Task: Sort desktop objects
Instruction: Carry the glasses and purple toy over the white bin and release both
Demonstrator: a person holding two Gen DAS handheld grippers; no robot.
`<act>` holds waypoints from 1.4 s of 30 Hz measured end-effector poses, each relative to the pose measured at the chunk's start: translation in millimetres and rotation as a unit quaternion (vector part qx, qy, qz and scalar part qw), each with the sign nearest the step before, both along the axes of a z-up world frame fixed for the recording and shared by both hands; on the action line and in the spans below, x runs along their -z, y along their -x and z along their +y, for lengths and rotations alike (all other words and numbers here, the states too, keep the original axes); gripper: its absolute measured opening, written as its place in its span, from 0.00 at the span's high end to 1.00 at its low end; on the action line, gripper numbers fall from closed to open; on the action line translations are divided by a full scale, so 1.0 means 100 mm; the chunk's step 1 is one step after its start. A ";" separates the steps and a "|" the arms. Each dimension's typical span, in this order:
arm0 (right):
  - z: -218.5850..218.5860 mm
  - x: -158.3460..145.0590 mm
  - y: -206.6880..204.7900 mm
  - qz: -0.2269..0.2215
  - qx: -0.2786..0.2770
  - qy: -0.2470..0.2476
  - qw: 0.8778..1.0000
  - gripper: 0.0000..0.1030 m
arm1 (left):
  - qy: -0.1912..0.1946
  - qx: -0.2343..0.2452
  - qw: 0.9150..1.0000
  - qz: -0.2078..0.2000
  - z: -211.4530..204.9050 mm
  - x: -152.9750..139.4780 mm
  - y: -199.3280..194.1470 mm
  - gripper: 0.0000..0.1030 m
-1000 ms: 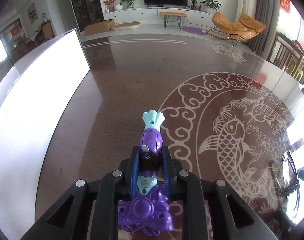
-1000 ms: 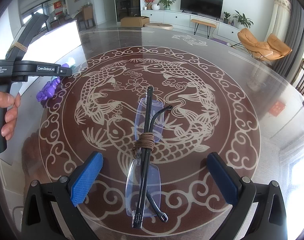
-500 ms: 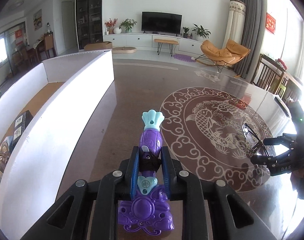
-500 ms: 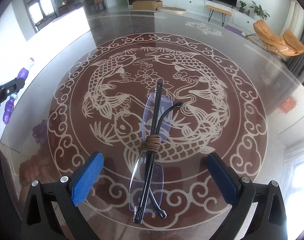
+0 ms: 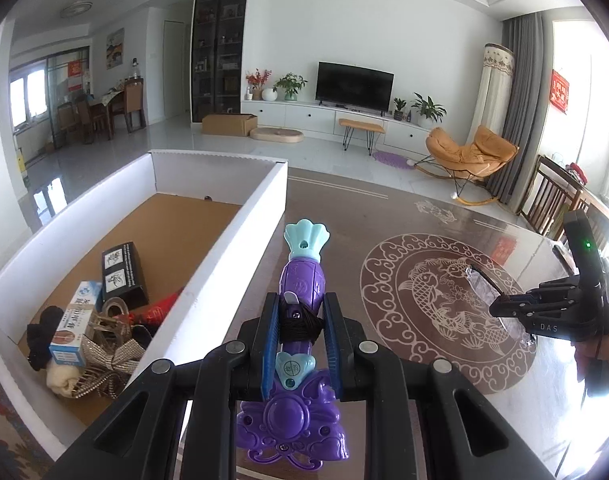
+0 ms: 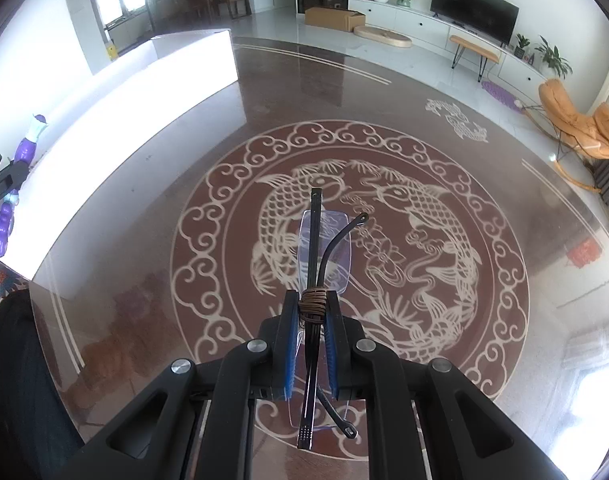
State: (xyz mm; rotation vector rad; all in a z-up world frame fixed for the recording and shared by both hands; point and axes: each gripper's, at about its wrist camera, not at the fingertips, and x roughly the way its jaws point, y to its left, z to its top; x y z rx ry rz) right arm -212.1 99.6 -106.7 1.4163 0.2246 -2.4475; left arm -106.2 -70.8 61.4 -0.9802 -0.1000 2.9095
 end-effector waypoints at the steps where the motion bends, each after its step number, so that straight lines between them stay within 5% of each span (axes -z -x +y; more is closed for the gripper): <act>1: -0.11 -0.07 0.02 0.005 -0.008 0.004 1.000 0.87 | 0.000 -0.007 1.000 0.003 -0.06 -0.04 0.01 0.80; 13: -1.67 -0.74 0.24 0.051 -0.107 0.075 0.990 0.87 | 0.019 -0.086 0.996 0.021 -0.91 -0.30 -0.07 0.80; 18: -2.51 -0.87 0.36 0.051 -0.142 0.122 0.981 0.87 | 0.000 -0.122 0.992 -0.010 -1.48 -0.25 0.06 0.80; 25: -3.58 -0.62 0.52 0.013 -0.177 0.141 0.974 0.87 | -0.012 -0.171 0.980 -0.096 -2.21 0.21 0.37 0.80; 29: -3.93 -0.31 0.59 0.008 -0.187 0.071 0.980 0.84 | -0.024 -0.179 0.974 -0.136 -2.37 0.45 0.43 0.79; 30: -3.98 -0.22 0.62 -0.006 -0.194 0.058 0.979 0.74 | -0.028 -0.182 0.973 -0.140 -2.38 0.49 0.42 0.75; 32: -4.03 -0.11 0.65 -0.020 -0.196 0.032 0.980 0.47 | -0.033 -0.188 0.972 -0.139 -2.35 0.50 0.38 0.51; 33: -4.00 -0.11 0.64 -0.015 -0.198 0.030 0.980 0.41 | -0.026 -0.196 0.971 -0.135 -2.34 0.49 0.36 0.26; 34: -3.97 -0.14 0.63 -0.010 -0.200 0.035 0.979 0.41 | -0.012 -0.211 0.969 -0.125 -2.32 0.45 0.32 0.16; 37: -3.82 -0.29 0.61 0.005 -0.189 0.053 0.980 0.32 | 0.011 -0.231 0.968 -0.097 -2.29 0.29 0.26 0.05; 42: -3.64 -0.54 0.63 0.039 -0.163 0.031 0.985 0.12 | -0.005 -0.237 0.969 -0.071 -2.20 0.00 0.23 0.05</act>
